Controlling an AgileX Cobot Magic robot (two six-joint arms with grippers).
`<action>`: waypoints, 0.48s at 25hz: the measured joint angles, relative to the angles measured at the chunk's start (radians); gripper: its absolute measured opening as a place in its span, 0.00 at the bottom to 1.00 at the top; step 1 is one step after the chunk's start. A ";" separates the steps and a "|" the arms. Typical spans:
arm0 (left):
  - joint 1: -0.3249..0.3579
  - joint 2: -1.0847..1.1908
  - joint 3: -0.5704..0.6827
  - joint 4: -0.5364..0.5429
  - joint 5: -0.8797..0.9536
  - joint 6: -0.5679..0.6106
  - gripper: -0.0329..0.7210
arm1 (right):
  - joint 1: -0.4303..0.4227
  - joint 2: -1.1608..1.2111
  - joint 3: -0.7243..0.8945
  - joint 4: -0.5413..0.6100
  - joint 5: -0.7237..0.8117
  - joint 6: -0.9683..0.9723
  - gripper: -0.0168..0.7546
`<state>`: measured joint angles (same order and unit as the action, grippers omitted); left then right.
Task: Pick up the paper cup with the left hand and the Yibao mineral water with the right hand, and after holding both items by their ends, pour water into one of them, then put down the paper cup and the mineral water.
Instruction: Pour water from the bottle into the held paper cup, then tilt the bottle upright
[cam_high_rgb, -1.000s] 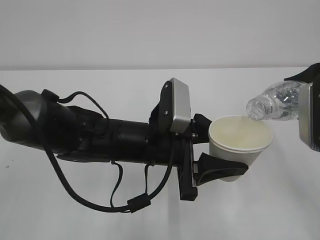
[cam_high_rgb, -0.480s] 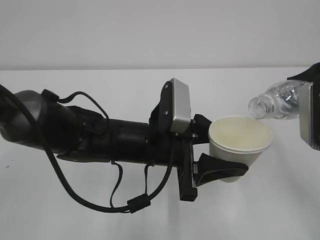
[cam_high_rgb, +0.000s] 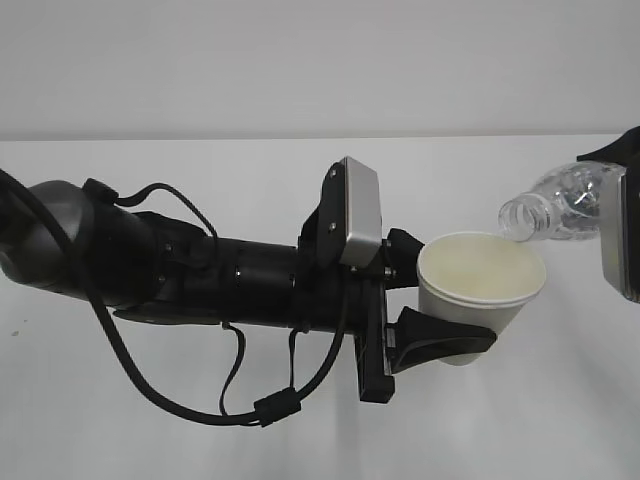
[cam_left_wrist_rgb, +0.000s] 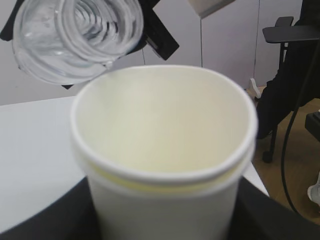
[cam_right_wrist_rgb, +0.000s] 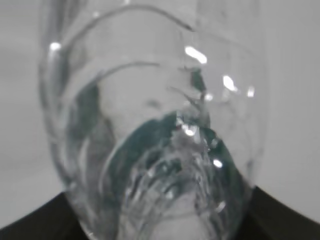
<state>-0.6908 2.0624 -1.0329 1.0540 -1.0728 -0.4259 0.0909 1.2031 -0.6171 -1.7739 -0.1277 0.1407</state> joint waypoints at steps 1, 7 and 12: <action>0.000 0.000 0.000 0.000 0.000 0.000 0.60 | 0.000 0.000 0.000 0.000 0.002 0.000 0.58; 0.000 0.000 0.000 0.000 0.000 -0.006 0.60 | 0.000 0.000 0.000 -0.008 0.003 0.000 0.59; 0.000 0.000 0.000 0.002 0.000 -0.007 0.60 | 0.000 -0.005 -0.014 -0.016 0.013 0.000 0.58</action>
<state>-0.6908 2.0624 -1.0329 1.0559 -1.0728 -0.4331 0.0909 1.1984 -0.6306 -1.7901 -0.1150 0.1407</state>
